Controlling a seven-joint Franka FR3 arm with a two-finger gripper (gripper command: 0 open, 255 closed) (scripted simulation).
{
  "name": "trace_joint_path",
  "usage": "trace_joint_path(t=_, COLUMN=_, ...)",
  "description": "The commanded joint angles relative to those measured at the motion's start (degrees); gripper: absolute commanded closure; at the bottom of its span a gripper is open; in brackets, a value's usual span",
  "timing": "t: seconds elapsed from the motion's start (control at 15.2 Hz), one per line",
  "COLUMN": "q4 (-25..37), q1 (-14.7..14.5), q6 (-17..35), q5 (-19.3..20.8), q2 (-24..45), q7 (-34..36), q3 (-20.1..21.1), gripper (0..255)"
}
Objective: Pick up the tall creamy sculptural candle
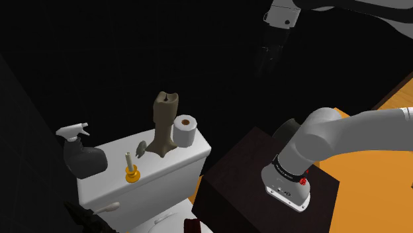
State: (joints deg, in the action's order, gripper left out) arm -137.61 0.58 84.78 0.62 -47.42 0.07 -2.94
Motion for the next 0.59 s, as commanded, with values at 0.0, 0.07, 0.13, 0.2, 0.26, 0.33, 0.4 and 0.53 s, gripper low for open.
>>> trace_joint_path(t=0.0, q4=0.0, q1=0.0, q6=0.0, q5=0.0, q2=0.0, q7=0.0, q3=0.0, gripper=0)
trace_joint_path(t=0.07, q4=-0.32, q1=-0.84, q6=1.87, q5=-0.49, q2=0.91, q7=-0.53, q3=0.45, gripper=0)
trace_joint_path(t=0.13, q4=-0.59, q1=-1.69, q6=3.73, q5=-0.96, q2=1.86, q7=-1.07, q3=0.9, gripper=0)
trace_joint_path(t=0.2, q4=-0.8, q1=-2.53, q6=5.58, q5=-1.43, q2=2.84, q7=-1.61, q3=1.37, gripper=0)
trace_joint_path(t=0.26, q4=-0.97, q1=-3.36, q6=7.41, q5=-1.88, q2=3.85, q7=-2.16, q3=1.84, gripper=0)
trace_joint_path(t=0.33, q4=-1.08, q1=-4.19, q6=9.22, q5=-2.33, q2=4.89, q7=-2.72, q3=2.32, gripper=0)
trace_joint_path(t=0.4, q4=-1.15, q1=-5.01, q6=11.01, q5=-2.76, q2=5.95, q7=-3.28, q3=2.81, gripper=0)
trace_joint_path(t=0.53, q4=-1.14, q1=-6.62, q6=14.54, q5=-3.59, q2=8.16, q7=-4.42, q3=3.81, gripper=0)
